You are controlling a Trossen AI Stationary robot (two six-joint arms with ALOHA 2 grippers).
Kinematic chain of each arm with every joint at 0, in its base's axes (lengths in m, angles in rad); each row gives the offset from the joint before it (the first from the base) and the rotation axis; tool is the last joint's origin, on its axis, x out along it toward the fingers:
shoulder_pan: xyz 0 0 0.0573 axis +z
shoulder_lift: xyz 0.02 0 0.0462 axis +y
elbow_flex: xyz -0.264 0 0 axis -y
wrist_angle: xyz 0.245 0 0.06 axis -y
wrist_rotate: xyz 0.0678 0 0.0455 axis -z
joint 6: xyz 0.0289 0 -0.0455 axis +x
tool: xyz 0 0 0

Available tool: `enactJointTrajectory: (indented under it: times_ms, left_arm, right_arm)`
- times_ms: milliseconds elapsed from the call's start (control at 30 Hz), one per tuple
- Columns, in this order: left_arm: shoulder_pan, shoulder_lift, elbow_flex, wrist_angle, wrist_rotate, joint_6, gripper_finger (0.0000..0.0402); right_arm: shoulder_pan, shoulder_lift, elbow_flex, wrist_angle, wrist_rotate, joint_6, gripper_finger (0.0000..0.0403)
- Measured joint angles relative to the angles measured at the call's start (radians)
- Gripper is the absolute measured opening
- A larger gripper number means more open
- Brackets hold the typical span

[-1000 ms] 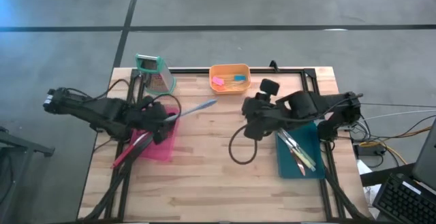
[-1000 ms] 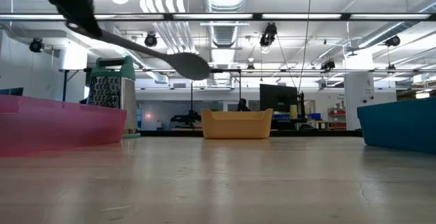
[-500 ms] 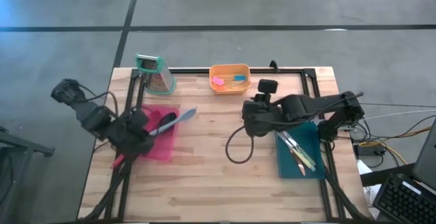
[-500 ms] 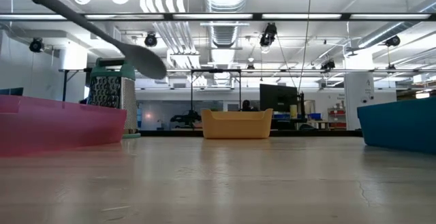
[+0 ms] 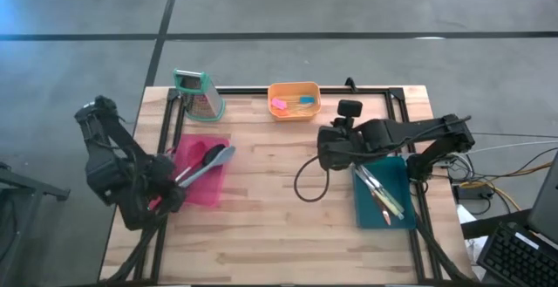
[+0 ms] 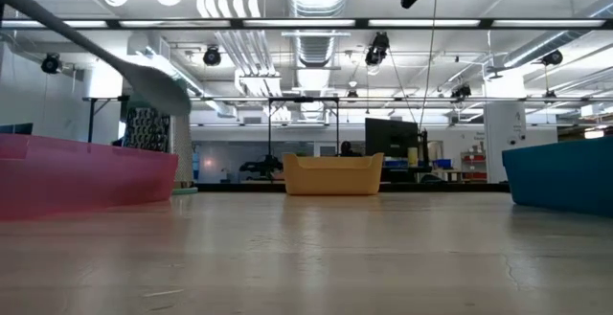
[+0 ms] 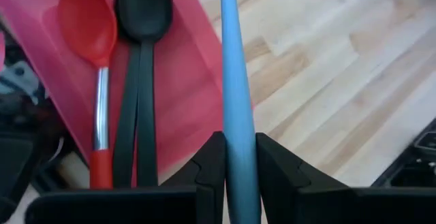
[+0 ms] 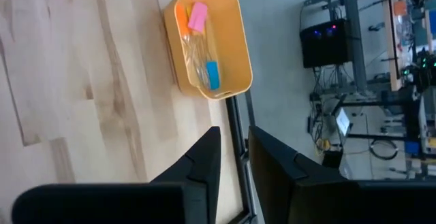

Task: Pick & Place Kitchen Items
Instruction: Put the gray serving spoon into the pink bin, then return to Home Position

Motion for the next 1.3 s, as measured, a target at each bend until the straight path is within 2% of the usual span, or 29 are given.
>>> enactJointTrajectory:
  times_ms: [233,467,800,933,1167,1300]
  left_arm:
    - [-0.023,0.018,-0.095,-0.001,0.022,-0.154,0.0061]
    - [-0.033,0.060,-0.174,0.002,0.218,-0.240,0.0061]
    - [-0.035,0.083,-0.189,0.042,0.238,-0.190,0.0061]
    - [-0.035,0.089,-0.190,0.037,0.287,-0.122,0.0065]
    - [-0.035,0.082,-0.191,0.034,0.386,-0.093,0.0187]
    - [-0.034,0.073,-0.187,0.018,0.443,-0.084,0.0225]
  right_arm:
    - [0.000,-0.035,-0.042,0.006,-0.001,0.048,0.0093]
    - [0.000,-0.035,-0.054,0.029,-0.001,0.043,0.0103]
    - [0.000,-0.035,-0.056,0.046,-0.002,0.038,0.0069]
    - [0.000,-0.034,-0.056,0.049,-0.002,0.038,0.0057]
    - [0.000,-0.034,-0.056,0.054,-0.003,0.041,0.0049]
    - [0.000,-0.034,-0.056,0.055,-0.004,0.041,0.0058]
